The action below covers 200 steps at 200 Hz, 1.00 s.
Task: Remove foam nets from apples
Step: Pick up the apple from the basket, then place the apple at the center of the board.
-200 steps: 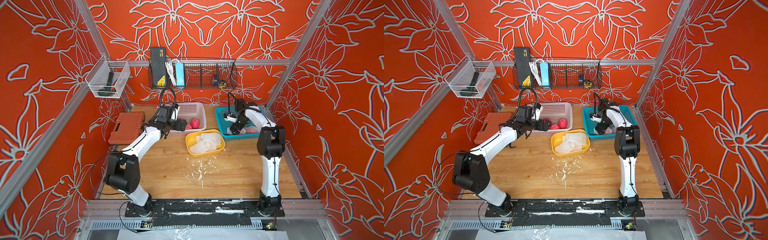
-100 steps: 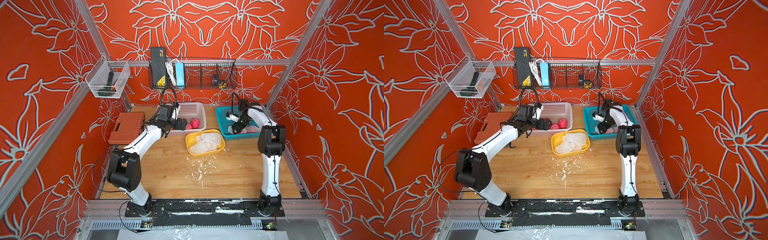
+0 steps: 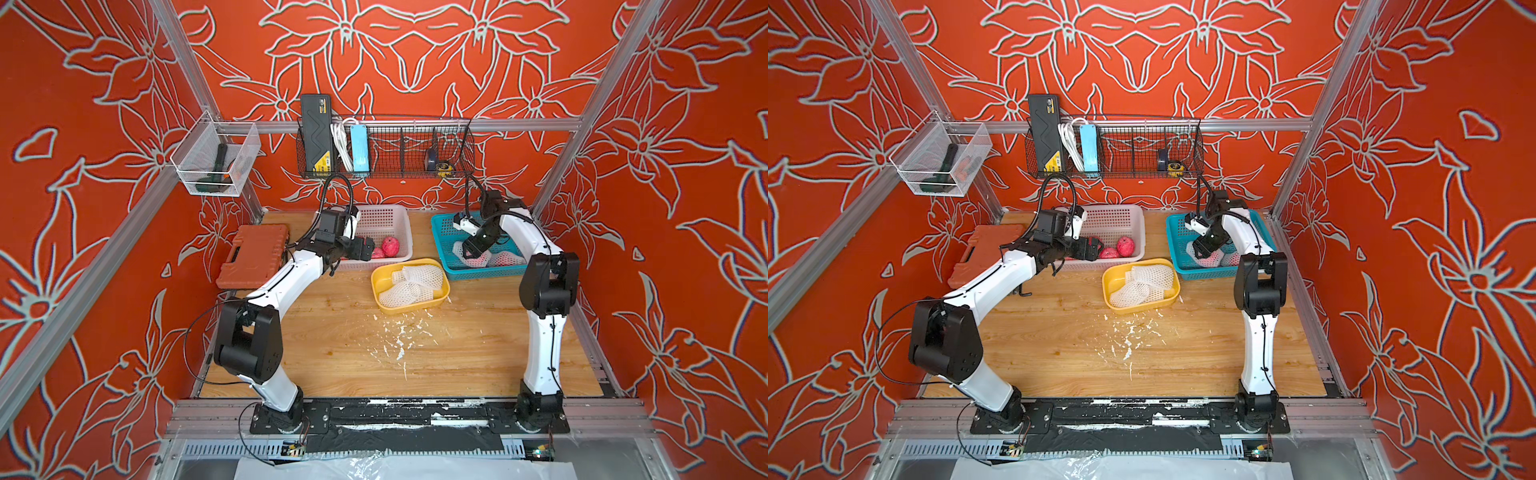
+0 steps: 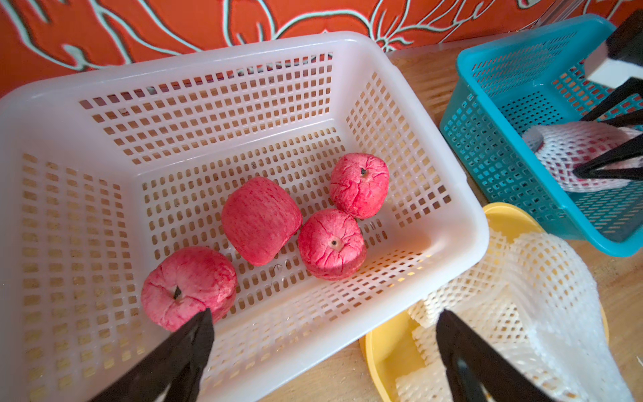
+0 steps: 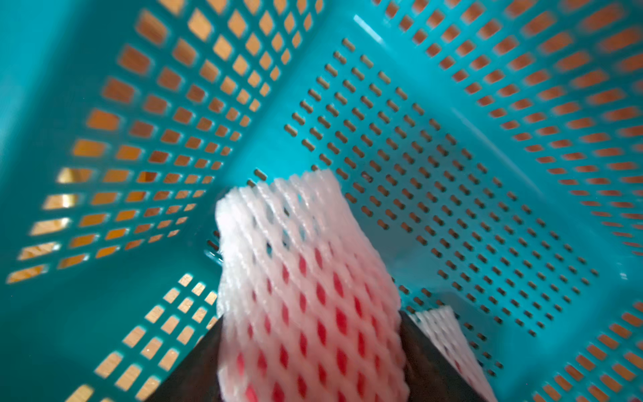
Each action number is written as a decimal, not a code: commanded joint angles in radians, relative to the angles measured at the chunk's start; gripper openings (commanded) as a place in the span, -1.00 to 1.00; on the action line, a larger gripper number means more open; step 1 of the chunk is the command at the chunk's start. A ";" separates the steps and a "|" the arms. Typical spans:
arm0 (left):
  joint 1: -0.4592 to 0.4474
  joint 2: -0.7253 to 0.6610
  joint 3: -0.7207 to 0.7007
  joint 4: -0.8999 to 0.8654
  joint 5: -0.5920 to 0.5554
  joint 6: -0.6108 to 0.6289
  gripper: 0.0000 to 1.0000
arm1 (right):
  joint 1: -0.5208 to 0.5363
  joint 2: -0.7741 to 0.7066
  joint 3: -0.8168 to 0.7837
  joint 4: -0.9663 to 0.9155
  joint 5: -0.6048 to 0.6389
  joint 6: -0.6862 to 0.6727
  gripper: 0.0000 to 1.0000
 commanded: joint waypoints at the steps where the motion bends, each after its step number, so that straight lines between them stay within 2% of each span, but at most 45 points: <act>1: -0.003 -0.034 -0.012 0.004 0.018 0.006 0.97 | -0.003 -0.061 -0.054 0.076 -0.033 0.031 0.22; 50: -0.009 -0.037 -0.012 0.000 0.027 0.006 0.97 | -0.003 -0.089 -0.155 0.232 -0.014 0.081 0.22; 117: -0.033 -0.032 -0.009 -0.007 0.047 0.012 0.97 | -0.003 -0.234 -0.312 0.436 -0.050 0.115 0.23; 200: -0.068 -0.072 -0.037 -0.013 0.060 0.019 0.97 | 0.005 -0.409 -0.506 0.582 -0.186 0.196 0.23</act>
